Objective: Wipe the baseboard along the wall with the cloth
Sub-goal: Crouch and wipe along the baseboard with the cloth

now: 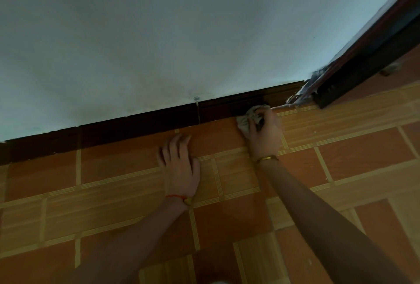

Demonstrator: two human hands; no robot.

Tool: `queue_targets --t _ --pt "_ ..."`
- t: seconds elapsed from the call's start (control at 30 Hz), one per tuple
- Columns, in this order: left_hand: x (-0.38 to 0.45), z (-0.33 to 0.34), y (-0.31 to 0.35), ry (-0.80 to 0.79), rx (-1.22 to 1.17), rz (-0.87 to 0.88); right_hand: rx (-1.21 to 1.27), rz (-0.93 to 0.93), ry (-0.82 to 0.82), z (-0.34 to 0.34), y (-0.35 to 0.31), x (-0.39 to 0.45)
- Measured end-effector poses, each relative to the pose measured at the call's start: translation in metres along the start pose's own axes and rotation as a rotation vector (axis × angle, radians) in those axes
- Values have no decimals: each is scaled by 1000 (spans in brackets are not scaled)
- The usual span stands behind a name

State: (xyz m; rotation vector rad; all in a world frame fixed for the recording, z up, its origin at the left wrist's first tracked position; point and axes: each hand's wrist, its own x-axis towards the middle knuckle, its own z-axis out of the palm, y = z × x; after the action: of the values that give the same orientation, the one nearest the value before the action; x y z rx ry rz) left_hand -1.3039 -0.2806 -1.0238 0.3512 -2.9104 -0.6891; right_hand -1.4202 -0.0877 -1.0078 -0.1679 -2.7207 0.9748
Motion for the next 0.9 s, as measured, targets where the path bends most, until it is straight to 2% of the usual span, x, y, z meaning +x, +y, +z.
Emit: queue_targets --t 0.1,0.17,0.4,0.47,0.53,0.63,0.7,0.8,0.9 --pt "4 5 8 -23 -3 24 -32 188 153 -24 25 30" --pt "6 9 10 -39 -4 32 -63 251 161 -28 29 41" --pt "6 18 8 -58 85 63 -47 75 -4 3 2 4" --pt "5 18 9 -51 97 67 -29 27 -4 1 3 4" --pt "5 18 9 -47 105 72 16 82 81 -9 8 13" --pt "5 18 8 -46 120 74 147 213 359 -25 13 33" --pt "4 18 9 -43 121 73 207 232 422 -30 4 41" --pt "4 18 10 -36 119 74 250 184 396 -25 -21 33" --pt "5 19 10 -35 133 74 256 106 232 -14 -45 8"
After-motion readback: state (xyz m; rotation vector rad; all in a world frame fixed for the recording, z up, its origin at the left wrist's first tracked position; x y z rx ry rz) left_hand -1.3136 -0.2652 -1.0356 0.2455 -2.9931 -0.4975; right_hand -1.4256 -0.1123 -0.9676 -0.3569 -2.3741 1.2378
